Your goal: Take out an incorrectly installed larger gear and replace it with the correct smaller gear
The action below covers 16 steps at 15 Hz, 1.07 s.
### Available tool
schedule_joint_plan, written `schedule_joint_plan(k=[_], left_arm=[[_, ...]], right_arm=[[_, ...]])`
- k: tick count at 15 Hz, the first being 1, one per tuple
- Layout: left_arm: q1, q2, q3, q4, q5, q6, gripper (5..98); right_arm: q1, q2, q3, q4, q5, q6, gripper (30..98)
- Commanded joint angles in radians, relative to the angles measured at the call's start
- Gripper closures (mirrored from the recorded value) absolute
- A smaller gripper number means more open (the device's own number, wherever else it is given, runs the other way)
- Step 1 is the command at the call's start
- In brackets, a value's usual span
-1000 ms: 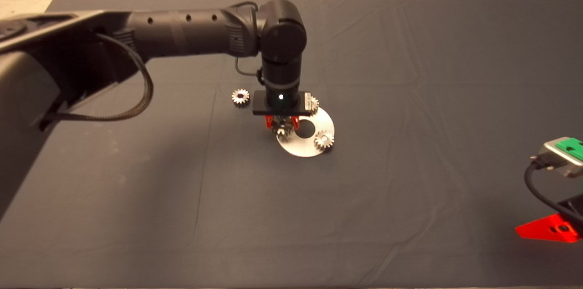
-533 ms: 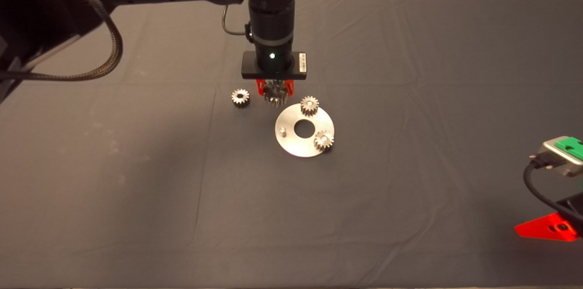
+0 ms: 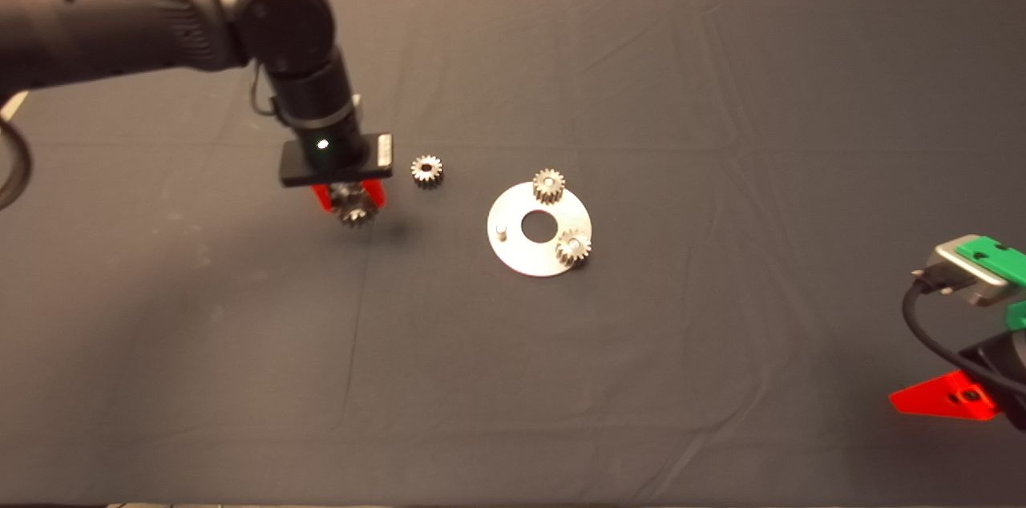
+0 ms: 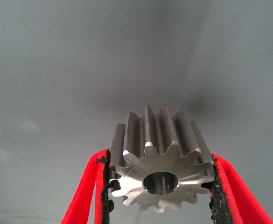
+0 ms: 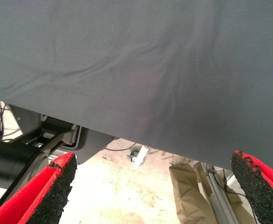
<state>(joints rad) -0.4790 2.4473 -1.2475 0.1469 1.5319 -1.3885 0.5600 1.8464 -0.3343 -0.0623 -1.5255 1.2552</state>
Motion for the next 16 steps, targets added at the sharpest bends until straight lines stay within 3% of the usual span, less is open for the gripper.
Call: schedule_joint_plan(k=[1,9,16], left_arm=[[0.026,-0.102,0.077,0.020,0.071,0.046,66.5],[0.048,-0.061,0.090,0.017,0.057,0.039,66.3],[0.048,-0.024,0.094,0.017,0.048,0.035,57.8]], right_arm=[[0.015,0.015,0.000,0.033,-0.133,0.024,40.8],[0.015,0.014,0.003,0.053,-0.133,0.027,40.8],[0.015,0.037,-0.006,0.053,-0.133,0.027,40.8]])
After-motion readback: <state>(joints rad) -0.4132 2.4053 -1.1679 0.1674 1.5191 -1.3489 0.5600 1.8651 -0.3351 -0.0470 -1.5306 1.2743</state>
